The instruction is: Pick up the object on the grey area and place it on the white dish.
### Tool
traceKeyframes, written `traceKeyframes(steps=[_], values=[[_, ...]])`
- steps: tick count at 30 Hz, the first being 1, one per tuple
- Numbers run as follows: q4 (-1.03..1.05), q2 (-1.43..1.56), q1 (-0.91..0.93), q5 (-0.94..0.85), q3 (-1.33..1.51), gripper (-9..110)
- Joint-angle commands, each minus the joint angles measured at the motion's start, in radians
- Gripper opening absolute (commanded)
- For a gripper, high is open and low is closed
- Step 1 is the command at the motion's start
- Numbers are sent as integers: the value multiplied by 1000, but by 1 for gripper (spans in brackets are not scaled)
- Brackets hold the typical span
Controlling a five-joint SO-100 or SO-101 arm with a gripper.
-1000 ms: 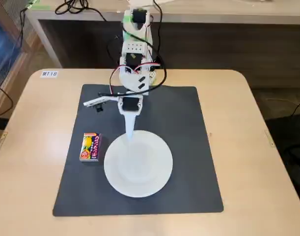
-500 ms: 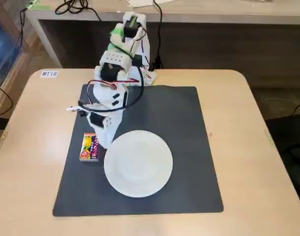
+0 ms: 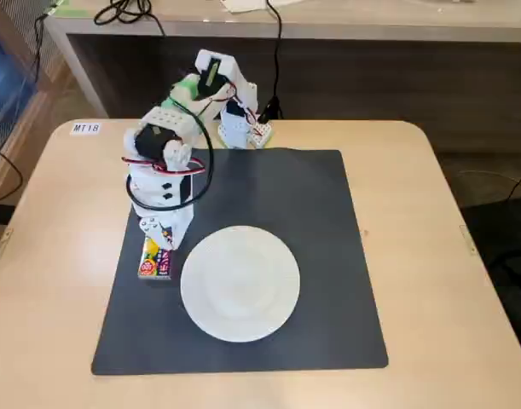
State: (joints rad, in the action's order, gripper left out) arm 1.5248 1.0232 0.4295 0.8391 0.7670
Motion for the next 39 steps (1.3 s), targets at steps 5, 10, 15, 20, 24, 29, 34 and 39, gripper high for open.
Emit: traceKeyframes(steps=[5,10,15,20,24,29,34,39], values=[[6,-78,17,141,-149,0],[146,-328,23,124,-569,0],[172,-383,26,67,-643,10],[175,-337,23,66,-557,23],[175,-307,18,115,-485,28],[176,-279,14,161,-419,30],[176,-276,14,164,-399,34],[176,-278,14,164,-370,35]])
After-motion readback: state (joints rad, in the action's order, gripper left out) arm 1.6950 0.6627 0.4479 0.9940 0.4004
